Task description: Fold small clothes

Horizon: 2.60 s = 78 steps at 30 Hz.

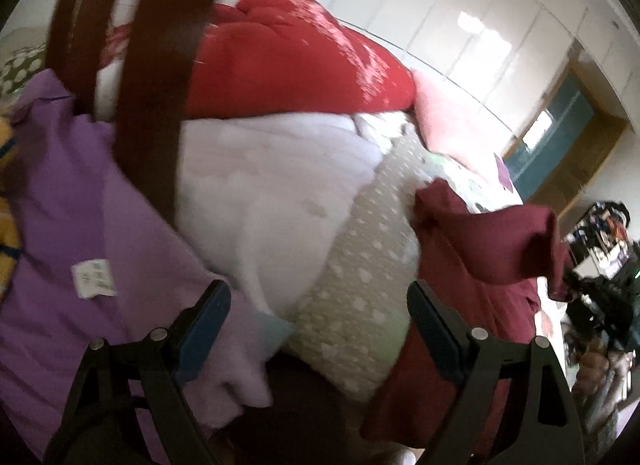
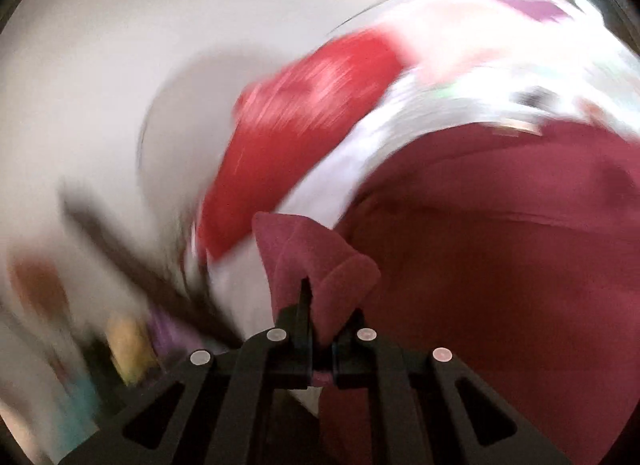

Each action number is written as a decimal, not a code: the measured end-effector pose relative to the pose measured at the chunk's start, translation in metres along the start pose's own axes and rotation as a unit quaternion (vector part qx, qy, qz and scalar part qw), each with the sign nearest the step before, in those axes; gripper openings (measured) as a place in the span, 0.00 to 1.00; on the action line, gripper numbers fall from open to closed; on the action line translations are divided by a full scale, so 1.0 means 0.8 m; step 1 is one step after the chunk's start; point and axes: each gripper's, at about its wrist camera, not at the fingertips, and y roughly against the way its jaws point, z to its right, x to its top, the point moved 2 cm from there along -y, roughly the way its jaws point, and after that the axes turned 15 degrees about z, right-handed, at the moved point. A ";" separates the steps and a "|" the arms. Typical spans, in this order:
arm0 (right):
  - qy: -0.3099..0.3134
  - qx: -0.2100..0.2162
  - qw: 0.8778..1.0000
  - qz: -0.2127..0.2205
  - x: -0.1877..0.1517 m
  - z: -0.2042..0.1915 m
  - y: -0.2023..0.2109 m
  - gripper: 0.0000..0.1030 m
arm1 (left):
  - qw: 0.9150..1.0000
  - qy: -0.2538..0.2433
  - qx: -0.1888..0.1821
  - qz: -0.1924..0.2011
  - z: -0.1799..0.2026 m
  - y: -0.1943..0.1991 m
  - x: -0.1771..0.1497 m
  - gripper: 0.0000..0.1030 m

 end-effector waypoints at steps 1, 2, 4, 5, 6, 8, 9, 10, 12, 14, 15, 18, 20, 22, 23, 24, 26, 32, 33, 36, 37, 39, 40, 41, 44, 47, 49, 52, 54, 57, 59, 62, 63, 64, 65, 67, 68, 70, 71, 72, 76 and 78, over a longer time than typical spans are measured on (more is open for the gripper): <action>-0.049 -0.023 0.998 0.020 0.012 0.039 0.017 0.16 | 1.000 -0.004 -0.005 -0.006 0.008 -0.003 -0.002 0.87; -0.109 -0.066 0.991 0.038 0.021 0.094 0.040 0.26 | 1.000 -0.010 -0.011 -0.011 0.018 -0.006 -0.005 0.87; -0.175 -0.135 0.973 0.060 0.019 0.167 0.078 0.48 | 0.999 -0.025 -0.016 -0.017 0.034 -0.009 -0.009 0.87; -0.187 -0.158 0.967 0.065 0.013 0.197 0.100 0.48 | 0.999 -0.034 -0.016 -0.019 0.044 -0.012 -0.011 0.87; -0.183 -0.165 0.967 0.064 0.014 0.209 0.113 0.48 | 0.999 -0.041 -0.016 -0.022 0.050 -0.013 -0.012 0.87; -0.154 -0.180 0.970 0.063 0.012 0.220 0.133 0.50 | 0.998 -0.051 -0.017 -0.032 0.067 -0.020 -0.018 0.87; -0.134 -0.186 0.971 0.062 0.015 0.220 0.138 0.53 | 0.998 -0.053 -0.019 -0.037 0.074 -0.023 -0.020 0.87; -0.115 -0.189 0.973 0.061 0.018 0.219 0.140 0.54 | 0.997 -0.055 -0.020 -0.040 0.078 -0.023 -0.022 0.87; -0.063 -0.190 0.978 0.056 0.022 0.202 0.130 0.56 | 0.996 -0.066 -0.025 -0.048 0.097 -0.029 -0.028 0.87; -0.005 -0.186 0.981 0.046 0.031 0.186 0.114 0.64 | 0.995 -0.083 -0.032 -0.053 0.118 -0.030 -0.036 0.87; 0.040 -0.188 0.981 0.038 0.034 0.173 0.100 0.67 | 0.994 -0.092 -0.037 -0.056 0.130 -0.031 -0.039 0.87; 0.126 -0.211 0.969 0.025 0.036 0.166 0.071 0.70 | 0.991 -0.110 -0.045 -0.064 0.152 -0.032 -0.049 0.87; 0.154 -0.242 0.958 0.019 0.041 0.173 0.044 0.70 | 0.989 -0.121 -0.049 -0.070 0.164 -0.034 -0.056 0.87; 0.171 -0.257 0.951 -0.003 0.042 0.184 0.025 0.26 | 0.987 -0.130 -0.050 -0.076 0.172 -0.036 -0.062 0.87; 0.181 -0.273 0.945 -0.014 0.045 0.185 0.019 0.12 | 0.987 -0.132 -0.050 -0.078 0.174 -0.038 -0.063 0.87; 0.193 -0.276 0.941 -0.018 0.050 0.179 0.014 0.12 | 0.986 -0.134 -0.049 -0.080 0.175 -0.039 -0.065 0.87; 0.217 -0.268 0.938 -0.016 0.061 0.161 0.018 0.11 | 0.986 -0.136 -0.048 -0.083 0.176 -0.046 -0.066 0.87; 0.227 -0.163 0.958 0.060 0.128 0.069 0.039 0.05 | 0.986 -0.131 -0.052 -0.088 0.183 -0.061 -0.065 0.87; 0.213 -0.157 0.961 0.077 0.140 0.071 0.045 0.05 | 0.986 -0.132 -0.052 -0.088 0.184 -0.063 -0.066 0.87; 0.179 -0.198 0.960 0.089 0.155 0.114 0.048 0.05 | 0.985 -0.130 -0.054 -0.095 0.184 -0.073 -0.069 0.87; 0.169 -0.220 0.957 0.081 0.154 0.135 0.047 0.05 | 0.985 -0.130 -0.054 -0.097 0.184 -0.077 -0.070 0.87; 0.151 -0.287 0.945 0.051 0.141 0.196 0.037 0.05 | 0.985 -0.129 -0.054 -0.101 0.184 -0.086 -0.068 0.87; 0.144 -0.306 0.940 0.035 0.133 0.223 0.034 0.05 | 0.985 -0.130 -0.055 -0.101 0.186 -0.093 -0.064 0.87; 0.137 -0.303 0.943 0.028 0.127 0.233 0.033 0.06 | 0.985 -0.131 -0.056 -0.098 0.189 -0.099 -0.060 0.87; 0.129 -0.286 0.948 0.046 0.120 0.231 0.040 0.08 | 0.984 -0.134 -0.069 -0.090 0.210 -0.125 -0.040 0.87; 0.153 -0.281 0.946 0.055 0.123 0.210 0.046 0.14 | 0.982 -0.143 -0.099 -0.080 0.246 -0.163 -0.020 0.87; 0.170 -0.280 0.942 0.068 0.126 0.198 0.048 0.25 | 0.978 -0.168 -0.105 -0.073 0.277 -0.199 -0.014 0.87; 0.171 -0.270 0.945 0.069 0.127 0.196 0.058 0.26 | 0.968 -0.211 -0.102 -0.086 0.316 -0.261 -0.022 0.87; 0.169 -0.272 0.945 0.064 0.125 0.199 0.058 0.26 | 0.955 -0.260 -0.097 -0.103 0.339 -0.305 -0.040 0.84; 0.168 -0.283 0.943 0.056 0.120 0.209 0.062 0.26 | 0.925 -0.371 -0.006 -0.080 0.347 -0.360 -0.060 0.59; 0.168 -0.288 0.941 0.055 0.120 0.215 0.065 0.26 | 0.928 -0.365 0.009 -0.073 0.333 -0.378 -0.052 0.61; 0.167 -0.289 0.941 0.061 0.124 0.216 0.066 0.26 | 0.948 -0.304 0.031 -0.085 0.301 -0.395 -0.025 0.69; 0.168 -0.287 0.941 0.063 0.126 0.215 0.063 0.27 | 0.952 -0.290 0.037 -0.087 0.292 -0.399 -0.018 0.74; 0.168 -0.283 0.942 0.065 0.128 0.214 0.061 0.32 | 0.957 -0.272 0.035 -0.092 0.282 -0.403 -0.013 0.79; 0.166 -0.277 0.944 0.066 0.130 0.212 0.055 0.35 | 0.962 -0.254 0.028 -0.098 0.273 -0.405 -0.010 0.79; 0.166 -0.267 0.947 0.066 0.132 0.206 0.044 0.40 | 0.967 -0.232 0.011 -0.101 0.262 -0.406 -0.009 0.79; 0.169 -0.264 0.948 0.062 0.132 0.201 0.035 0.40 | 0.968 -0.234 0.011 -0.096 0.260 -0.403 -0.010 0.80; 0.177 -0.257 0.948 0.055 0.130 0.194 0.022 0.43 | 0.967 -0.240 0.019 -0.085 0.259 -0.394 -0.012 0.80; 0.180 -0.254 0.949 0.050 0.126 0.188 0.016 0.45 | 0.966 -0.247 0.031 -0.075 0.255 -0.387 -0.012 0.80; 0.180 -0.250 0.950 0.047 0.123 0.186 0.013 0.46 | 0.964 -0.254 0.039 -0.069 0.249 -0.382 -0.011 0.80; 0.179 -0.243 0.952 0.038 0.108 0.177 0.015 0.47 | 0.969 -0.232 0.045 -0.071 0.212 -0.345 -0.002 0.79; 0.170 -0.244 0.954 0.044 0.093 0.173 0.030 0.51 | 0.971 -0.224 0.049 -0.068 0.199 -0.319 0.001 0.79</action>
